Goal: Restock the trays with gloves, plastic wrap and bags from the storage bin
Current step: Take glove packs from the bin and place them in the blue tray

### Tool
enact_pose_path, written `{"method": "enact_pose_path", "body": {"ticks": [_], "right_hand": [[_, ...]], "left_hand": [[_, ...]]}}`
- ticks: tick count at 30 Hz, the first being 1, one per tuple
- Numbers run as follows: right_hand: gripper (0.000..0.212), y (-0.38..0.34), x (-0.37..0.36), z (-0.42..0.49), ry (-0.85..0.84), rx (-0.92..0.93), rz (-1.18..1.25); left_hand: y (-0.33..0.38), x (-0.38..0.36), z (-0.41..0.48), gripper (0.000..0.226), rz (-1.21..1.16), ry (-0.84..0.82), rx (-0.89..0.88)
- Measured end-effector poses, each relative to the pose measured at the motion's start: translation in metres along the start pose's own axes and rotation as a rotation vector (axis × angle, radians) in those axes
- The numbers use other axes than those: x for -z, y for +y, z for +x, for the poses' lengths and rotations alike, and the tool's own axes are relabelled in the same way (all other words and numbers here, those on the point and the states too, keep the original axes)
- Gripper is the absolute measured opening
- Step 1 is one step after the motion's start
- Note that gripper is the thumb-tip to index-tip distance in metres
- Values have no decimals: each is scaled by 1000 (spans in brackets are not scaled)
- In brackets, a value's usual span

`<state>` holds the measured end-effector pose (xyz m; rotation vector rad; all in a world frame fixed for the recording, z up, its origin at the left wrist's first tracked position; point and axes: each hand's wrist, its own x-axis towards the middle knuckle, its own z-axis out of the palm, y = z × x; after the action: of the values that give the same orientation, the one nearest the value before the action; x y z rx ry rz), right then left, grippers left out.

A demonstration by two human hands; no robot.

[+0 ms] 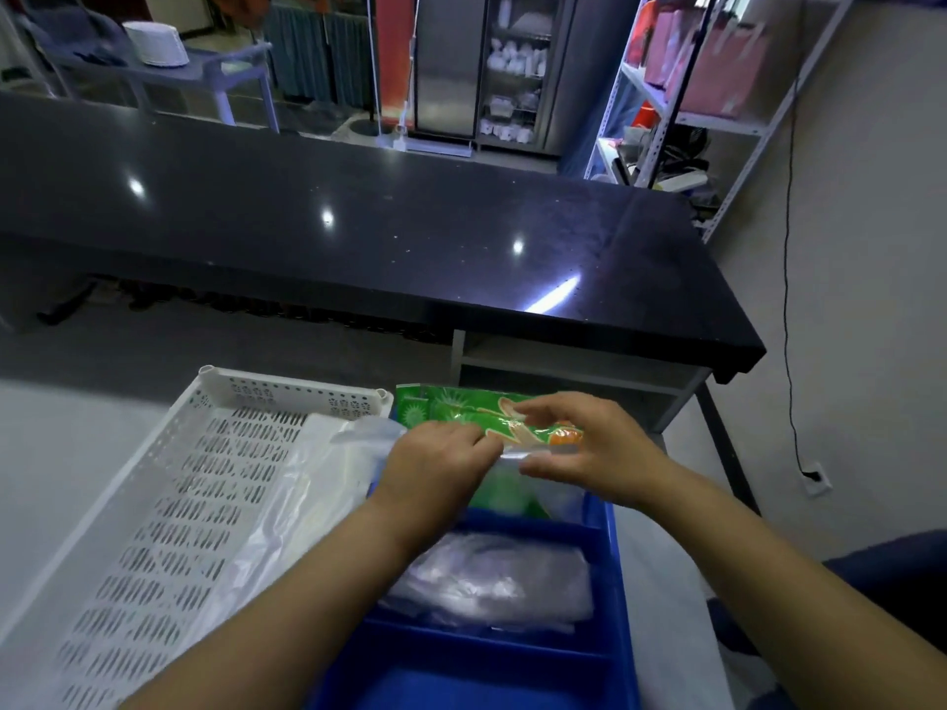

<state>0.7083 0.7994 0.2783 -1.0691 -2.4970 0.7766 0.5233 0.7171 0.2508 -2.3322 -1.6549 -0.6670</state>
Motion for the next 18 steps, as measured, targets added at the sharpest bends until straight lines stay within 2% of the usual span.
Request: {"method": "enact_pose_path", "body": {"ticks": [2, 5, 8, 10, 14, 18], "right_hand": [[36, -2, 7, -2, 208, 153, -239], [15, 2, 5, -3, 511, 276, -426], [3, 14, -11, -8, 639, 293, -524], [9, 25, -27, -14, 594, 259, -570], [10, 39, -60, -30, 371, 133, -610], [15, 41, -71, -34, 275, 43, -539]], "left_hand": [[-4, 7, 22, 18, 43, 66, -10], [-6, 4, 41, 12, 68, 141, -21], [-4, -14, 38, 15, 70, 125, -15], [-1, -30, 25, 22, 41, 24, -15], [-2, -54, -6, 33, -63, -194, 46], [-12, -55, -17, 38, -146, -174, 108]]}}
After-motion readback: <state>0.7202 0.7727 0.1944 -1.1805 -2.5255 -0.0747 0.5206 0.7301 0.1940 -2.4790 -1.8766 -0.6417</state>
